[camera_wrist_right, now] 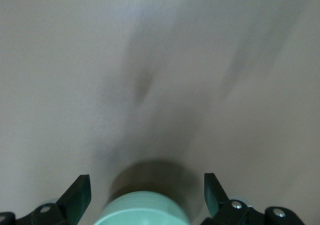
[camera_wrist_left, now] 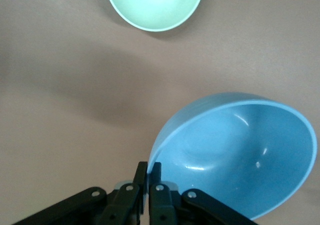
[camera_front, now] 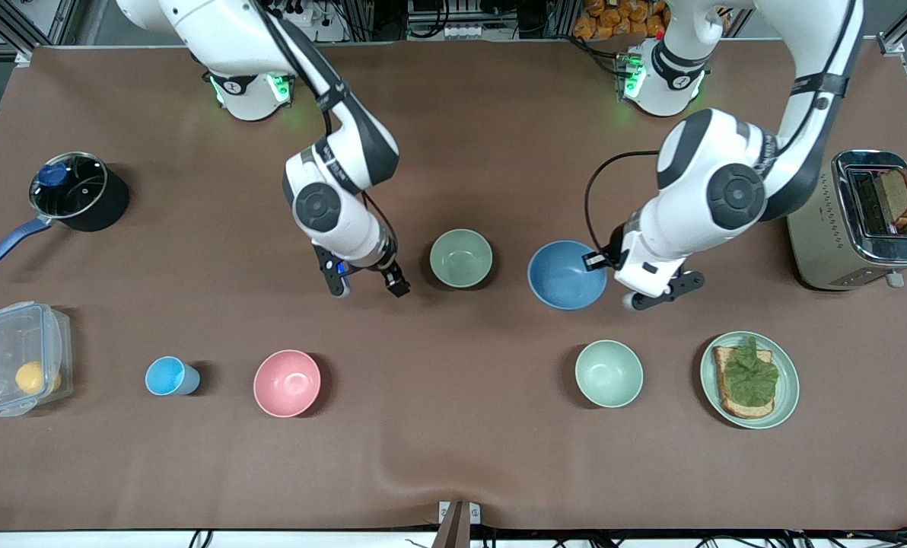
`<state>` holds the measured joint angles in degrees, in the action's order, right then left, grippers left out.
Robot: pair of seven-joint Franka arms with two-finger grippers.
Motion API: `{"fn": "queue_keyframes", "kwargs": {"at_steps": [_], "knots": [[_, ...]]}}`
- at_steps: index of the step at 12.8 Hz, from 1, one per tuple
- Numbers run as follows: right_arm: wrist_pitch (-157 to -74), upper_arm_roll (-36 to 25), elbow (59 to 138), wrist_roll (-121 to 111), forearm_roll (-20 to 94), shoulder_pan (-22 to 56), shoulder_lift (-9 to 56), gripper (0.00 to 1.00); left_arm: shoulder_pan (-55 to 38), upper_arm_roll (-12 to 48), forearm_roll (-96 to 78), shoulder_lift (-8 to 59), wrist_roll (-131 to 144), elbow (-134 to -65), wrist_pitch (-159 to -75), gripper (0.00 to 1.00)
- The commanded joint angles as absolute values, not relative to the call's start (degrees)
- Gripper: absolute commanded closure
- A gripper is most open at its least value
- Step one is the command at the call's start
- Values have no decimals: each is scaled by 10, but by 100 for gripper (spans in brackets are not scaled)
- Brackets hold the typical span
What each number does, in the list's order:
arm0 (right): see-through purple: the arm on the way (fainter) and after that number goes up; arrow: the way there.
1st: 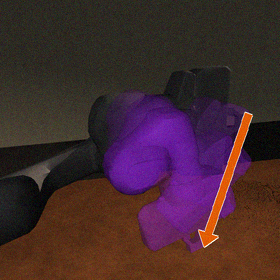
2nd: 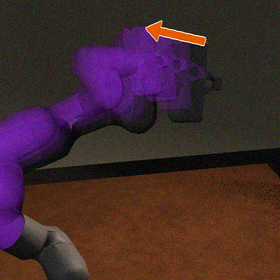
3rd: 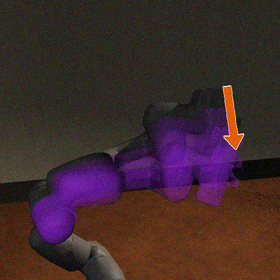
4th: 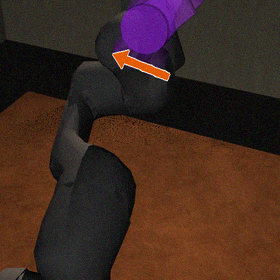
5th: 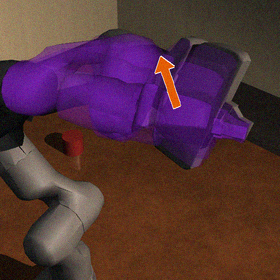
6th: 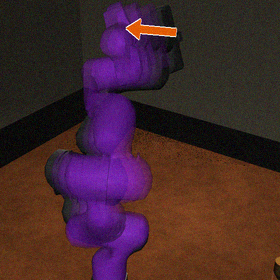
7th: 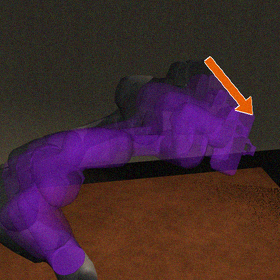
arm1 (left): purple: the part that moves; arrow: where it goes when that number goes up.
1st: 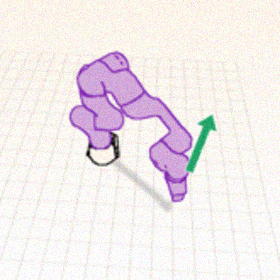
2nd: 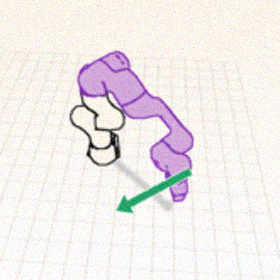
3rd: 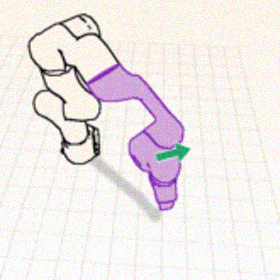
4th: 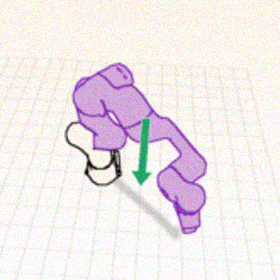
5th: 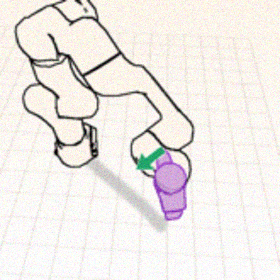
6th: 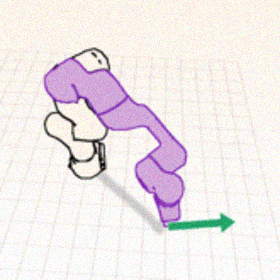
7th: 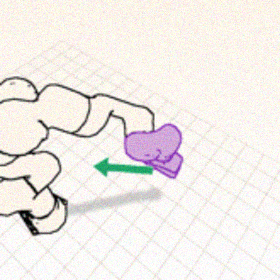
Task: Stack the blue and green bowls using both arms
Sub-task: 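Carry the green bowl with the right gripper while the left gripper carries the blue bowl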
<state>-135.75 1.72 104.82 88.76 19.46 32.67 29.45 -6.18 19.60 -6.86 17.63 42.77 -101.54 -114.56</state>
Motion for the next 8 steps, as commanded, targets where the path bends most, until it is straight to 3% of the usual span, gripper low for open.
{"fn": "queue_keyframes", "kwargs": {"at_steps": [1, 8], "knots": [[-1384, 26, 1048, 854, 280, 320, 317, 0, -100, 194, -77, 202, 471, -998, -1165, 100], [-1493, 29, 1054, 818, 393, 348, 364, 0, -157, 194, -80, 243, 582, -993, -1223, 100]]}}
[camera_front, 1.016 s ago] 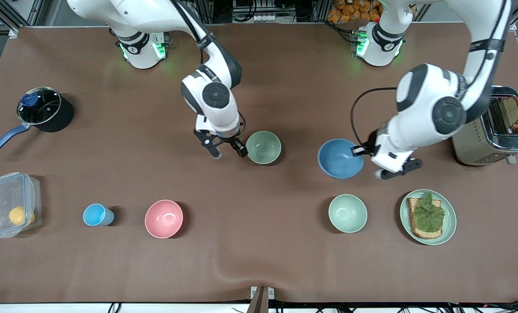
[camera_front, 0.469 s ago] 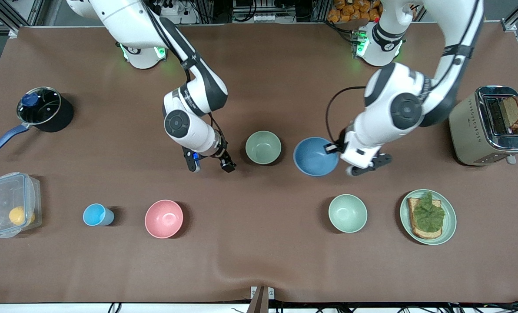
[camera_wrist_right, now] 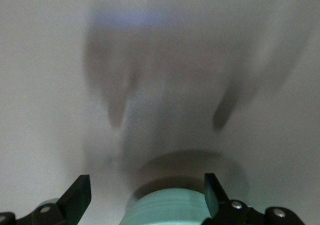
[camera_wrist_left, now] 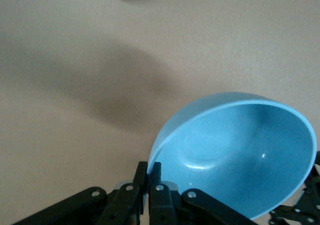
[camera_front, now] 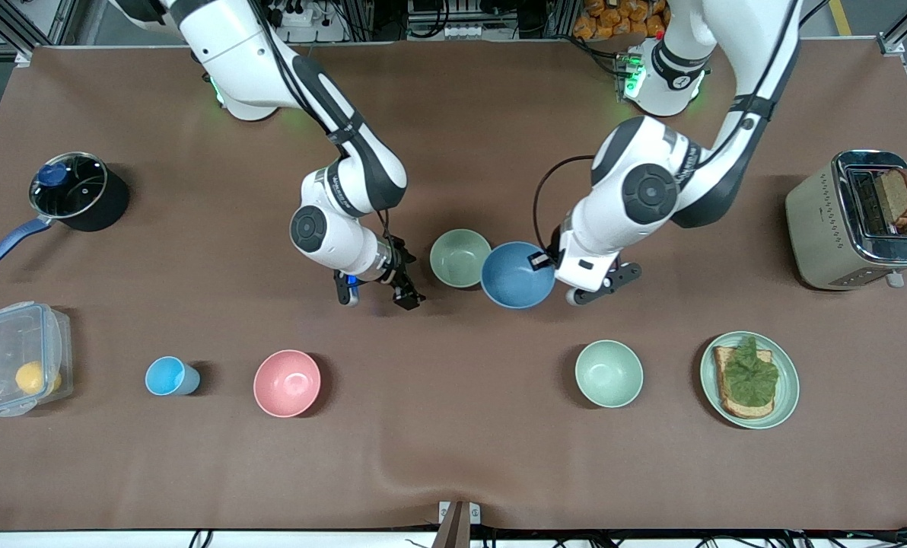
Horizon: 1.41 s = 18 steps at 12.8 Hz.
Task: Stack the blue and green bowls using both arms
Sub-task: 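Lower the blue bowl into the green bowl with the left gripper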
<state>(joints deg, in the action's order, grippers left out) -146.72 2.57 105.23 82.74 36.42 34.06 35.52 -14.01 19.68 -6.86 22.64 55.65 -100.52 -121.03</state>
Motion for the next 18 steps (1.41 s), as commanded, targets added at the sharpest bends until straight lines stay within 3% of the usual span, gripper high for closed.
{"fn": "queue_keyframes", "kwargs": {"at_steps": [1, 18], "knots": [[-1508, 29, 1054, 817, 404, 358, 370, 0, -168, 194, -81, 248, 597, -996, -1235, 100], [-1502, 29, 1056, 804, 414, 351, 369, 0, -209, 210, -134, 279, 617, -1070, -1343, 100]]}}
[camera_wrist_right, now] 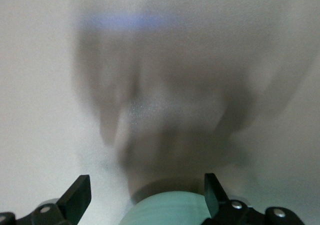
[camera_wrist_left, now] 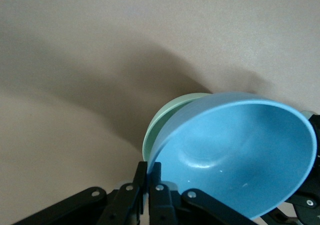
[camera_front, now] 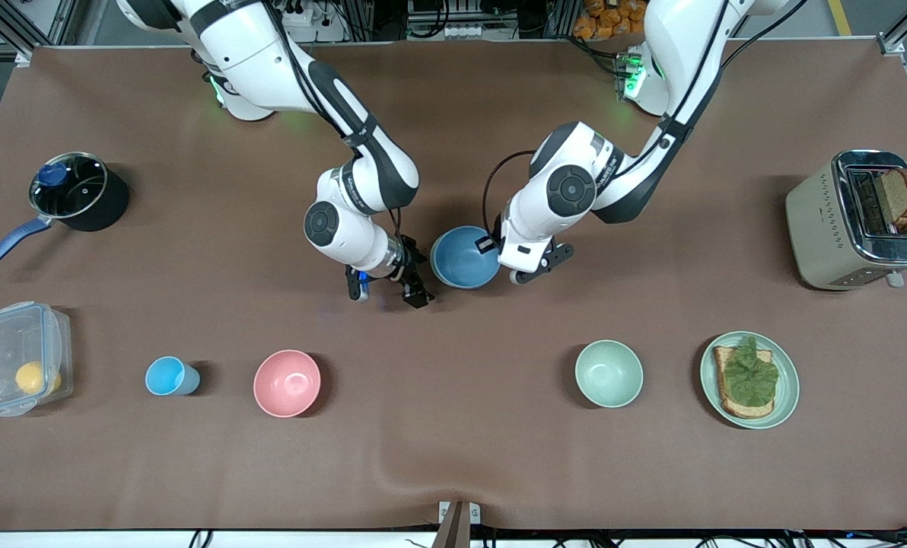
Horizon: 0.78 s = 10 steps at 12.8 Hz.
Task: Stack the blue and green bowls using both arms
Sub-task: 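Lower the blue bowl into the green bowl with the left gripper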
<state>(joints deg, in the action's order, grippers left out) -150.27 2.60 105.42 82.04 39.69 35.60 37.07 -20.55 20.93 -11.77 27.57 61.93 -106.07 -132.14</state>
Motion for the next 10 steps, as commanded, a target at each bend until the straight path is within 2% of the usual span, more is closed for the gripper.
{"fn": "queue_keyframes", "kwargs": {"at_steps": [1, 10], "knots": [[-1502, 29, 1056, 804, 414, 351, 368, 0, -213, 210, -134, 287, 617, -1070, -1356, 100], [-1480, 28, 1056, 799, 414, 345, 362, 0, -225, 210, -134, 314, 627, -1077, -1380, 100]]}}
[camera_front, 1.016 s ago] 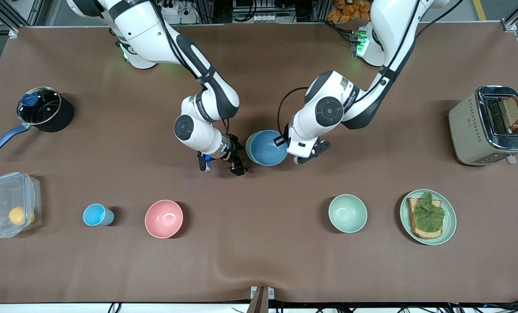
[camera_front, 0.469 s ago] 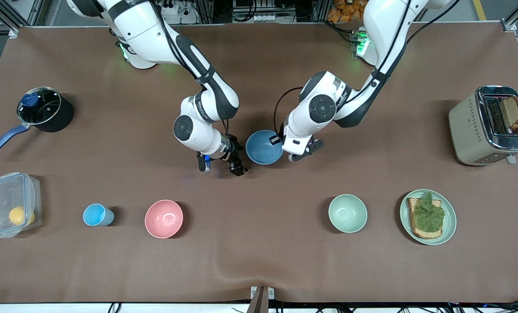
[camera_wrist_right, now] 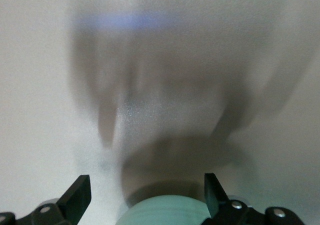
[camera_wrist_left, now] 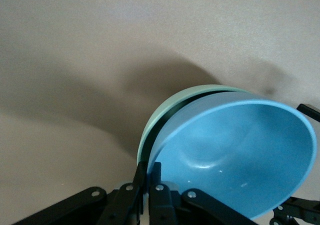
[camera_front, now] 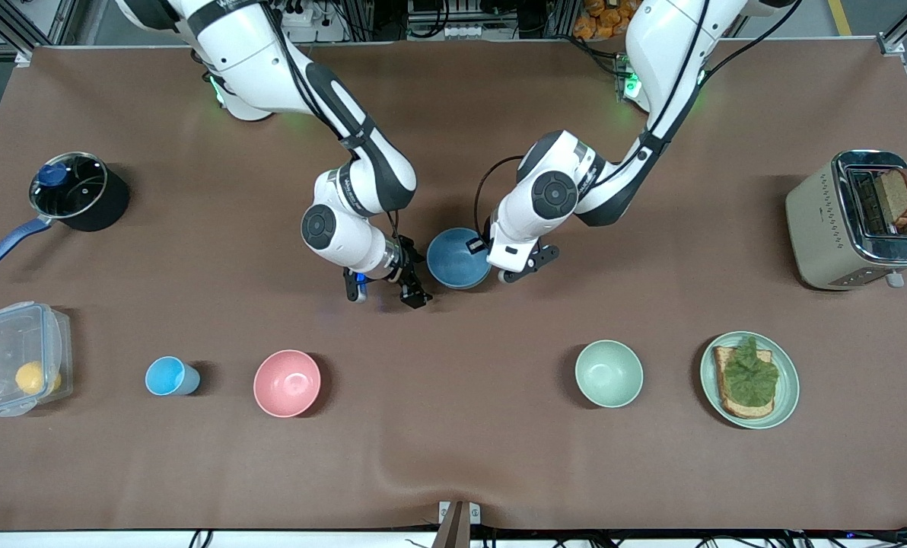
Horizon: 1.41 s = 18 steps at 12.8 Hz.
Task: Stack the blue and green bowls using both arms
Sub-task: 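Open the left gripper while the right gripper releases the green bowl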
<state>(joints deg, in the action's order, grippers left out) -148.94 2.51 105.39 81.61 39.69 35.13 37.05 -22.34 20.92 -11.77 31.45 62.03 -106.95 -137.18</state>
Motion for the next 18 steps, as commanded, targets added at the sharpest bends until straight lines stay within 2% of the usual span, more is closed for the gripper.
{"fn": "queue_keyframes", "kwargs": {"at_steps": [1, 3, 4, 7, 9, 11, 13, 16, 18], "knots": [[-1480, 28, 1056, 799, 414, 345, 362, 0, -225, 209, -134, 313, 627, -1079, -1380, 92], [-1480, 29, 1056, 799, 414, 345, 362, 0, -225, 210, -134, 313, 627, -1079, -1380, 19], [-1479, 29, 1056, 799, 414, 345, 362, 0, -225, 210, -134, 313, 628, -1078, -1380, 0], [-1479, 28, 1056, 799, 414, 345, 362, 0, -225, 210, -134, 303, 641, -1071, -1380, 0], [-1459, 26, 1058, 762, 410, 345, 356, 0, -223, 209, -131, 268, 662, -1070, -1376, 0], [-1416, 12, 1100, 694, 410, 325, 316, 0, -218, 206, -125, 220, 692, -1070, -1356, 0], [-1322, -13, 1109, 672, 387, 307, 276, 0, -200, 202, -106, 173, 693, -1070, -1316, 0], [-1135, -90, 1084, 673, 260, 308, 226, 0, -163, 203, -11, 108, 690, -1070, -1246, 0], [-1048, -117, 1059, 671, 183, 307, 200, 0, -128, 204, 11, 69, 681, -1070, -1215, 0]]}}
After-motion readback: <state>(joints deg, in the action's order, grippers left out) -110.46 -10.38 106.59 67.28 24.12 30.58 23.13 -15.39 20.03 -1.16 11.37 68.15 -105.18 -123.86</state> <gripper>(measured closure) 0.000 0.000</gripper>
